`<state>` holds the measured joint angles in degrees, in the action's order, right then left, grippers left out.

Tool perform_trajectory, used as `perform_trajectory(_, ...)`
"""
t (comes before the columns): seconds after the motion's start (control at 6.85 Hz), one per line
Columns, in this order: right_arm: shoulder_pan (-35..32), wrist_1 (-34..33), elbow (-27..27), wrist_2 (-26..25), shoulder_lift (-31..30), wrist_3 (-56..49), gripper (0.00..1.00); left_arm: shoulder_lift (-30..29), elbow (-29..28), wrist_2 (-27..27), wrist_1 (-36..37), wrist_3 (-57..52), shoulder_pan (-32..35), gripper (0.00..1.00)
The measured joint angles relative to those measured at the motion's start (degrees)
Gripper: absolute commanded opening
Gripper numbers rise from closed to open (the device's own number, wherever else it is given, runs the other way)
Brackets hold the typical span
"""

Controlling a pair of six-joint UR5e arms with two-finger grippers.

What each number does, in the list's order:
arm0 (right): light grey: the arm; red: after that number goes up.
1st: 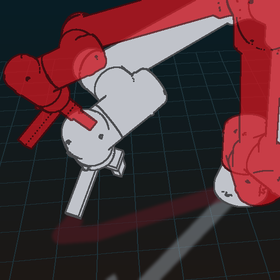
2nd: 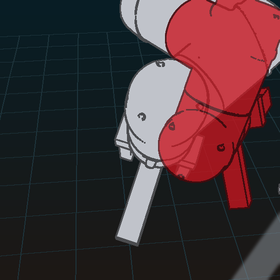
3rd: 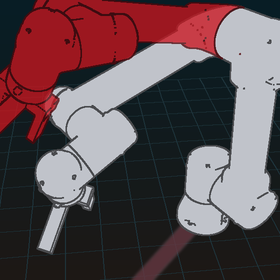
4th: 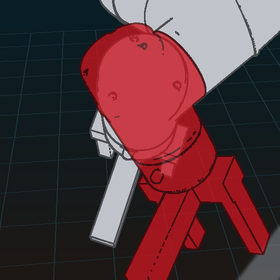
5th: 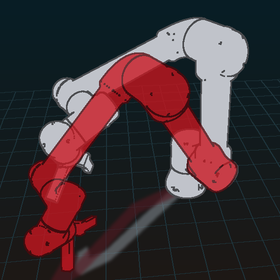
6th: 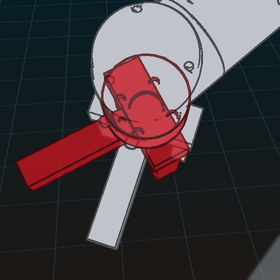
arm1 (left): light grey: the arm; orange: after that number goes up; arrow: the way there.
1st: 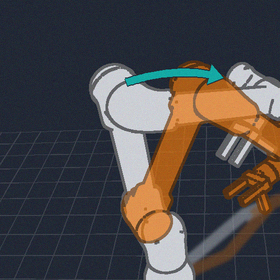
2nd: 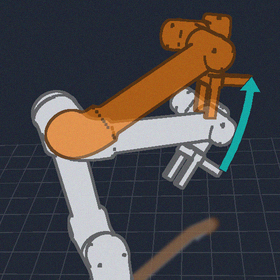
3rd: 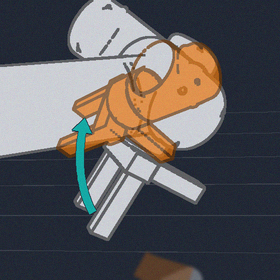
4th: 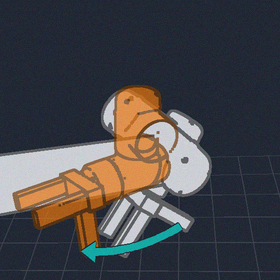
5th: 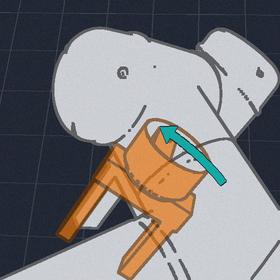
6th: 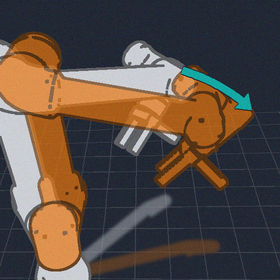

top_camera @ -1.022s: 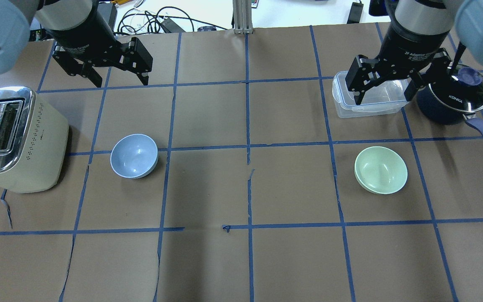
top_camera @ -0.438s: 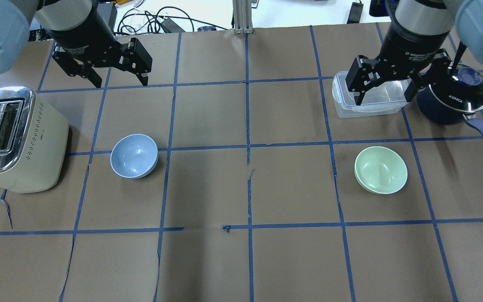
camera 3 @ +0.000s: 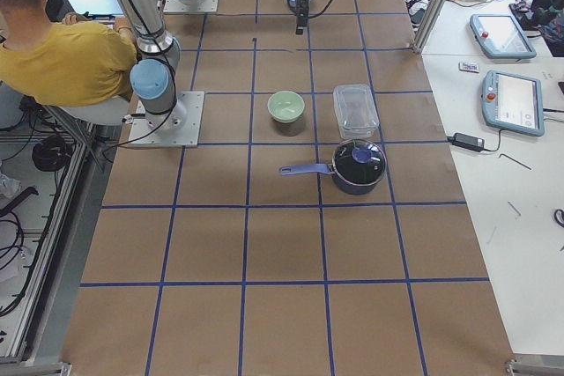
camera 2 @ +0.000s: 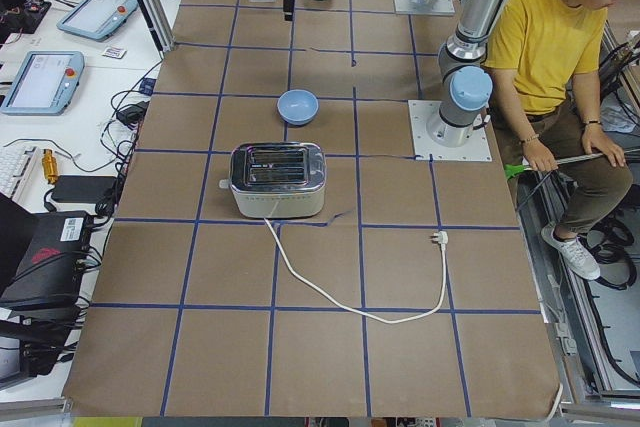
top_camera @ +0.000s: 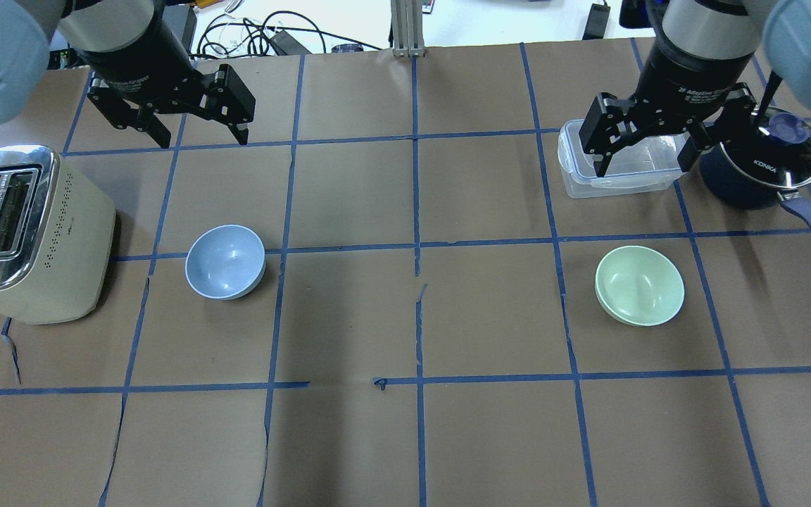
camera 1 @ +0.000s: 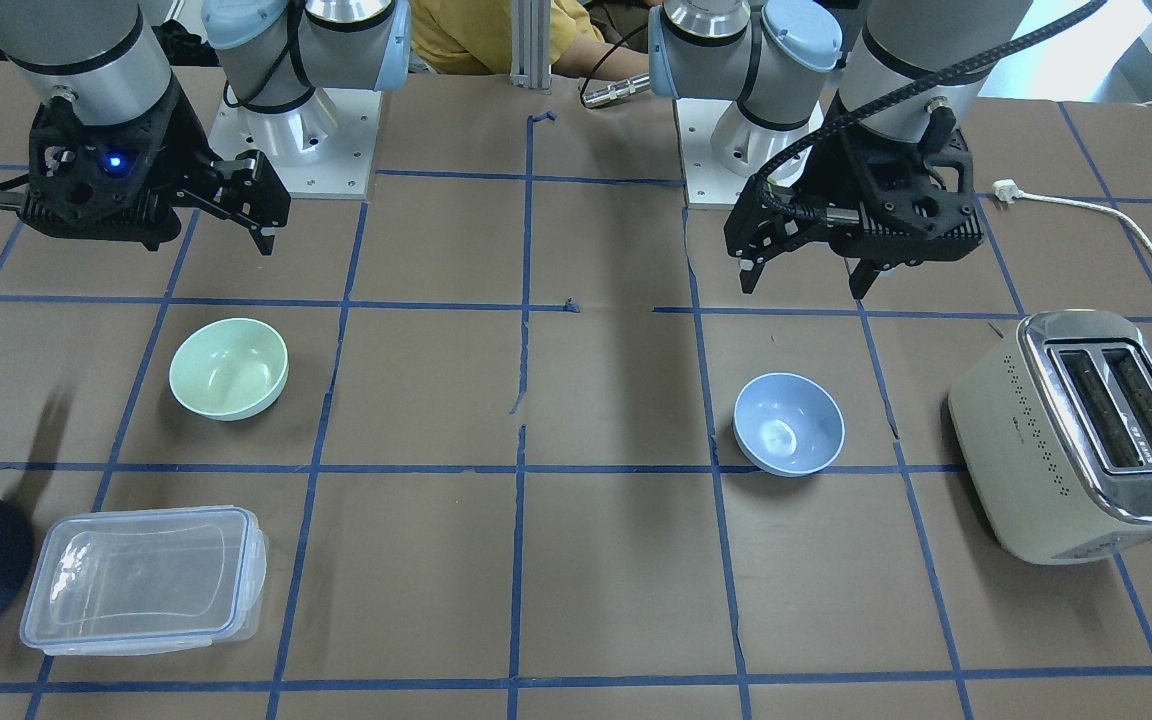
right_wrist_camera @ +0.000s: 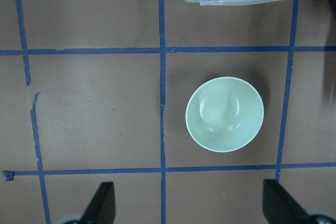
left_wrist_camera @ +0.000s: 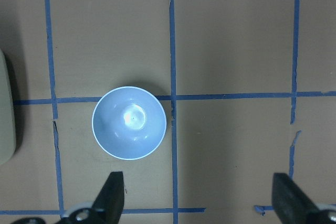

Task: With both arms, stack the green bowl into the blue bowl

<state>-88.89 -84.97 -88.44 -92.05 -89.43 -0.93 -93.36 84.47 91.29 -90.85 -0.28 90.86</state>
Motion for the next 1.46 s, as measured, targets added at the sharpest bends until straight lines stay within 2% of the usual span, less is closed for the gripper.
perform_trajectory(0.29, 0.0, 0.0, -0.4, -0.2, 0.2, 0.1, 1.00, -0.1, 3.4, -0.3, 0.8, -4.7, -4.7, 1.00)
perform_trajectory(0.58, 0.8, -1.6, -3.4, -0.6, 0.5, 0.0, 1.00, -1.6, 10.7, -0.7, 6.1, -11.0, -13.5, 1.00)
perform_trajectory(0.88, 3.9, -12.1, -10.0, -0.5, 2.1, -0.5, 1.00, -4.8, 20.3, -0.8, 19.5, -14.2, -16.4, 1.00)
perform_trajectory(1.02, 4.8, -18.2, -13.6, -0.4, 3.8, -0.6, 1.00, -6.6, 24.8, -0.8, 26.4, -14.5, -16.7, 0.96)
perform_trajectory(1.17, 5.0, -22.5, -16.4, -0.3, 5.4, -0.6, 1.00, -8.1, 27.7, -0.7, 30.5, -14.8, -16.8, 0.78)
perform_trajectory(1.31, 4.8, -24.9, -18.6, -0.1, 6.3, -1.0, 1.00, -9.7, 29.1, -0.7, 32.2, -15.0, -16.9, 0.27)
perform_trajectory(1.46, 4.4, -27.0, -21.6, -0.1, 6.8, -2.2, 1.00, -10.9, 29.4, -0.9, 32.9, -15.3, -17.0, 0.16)
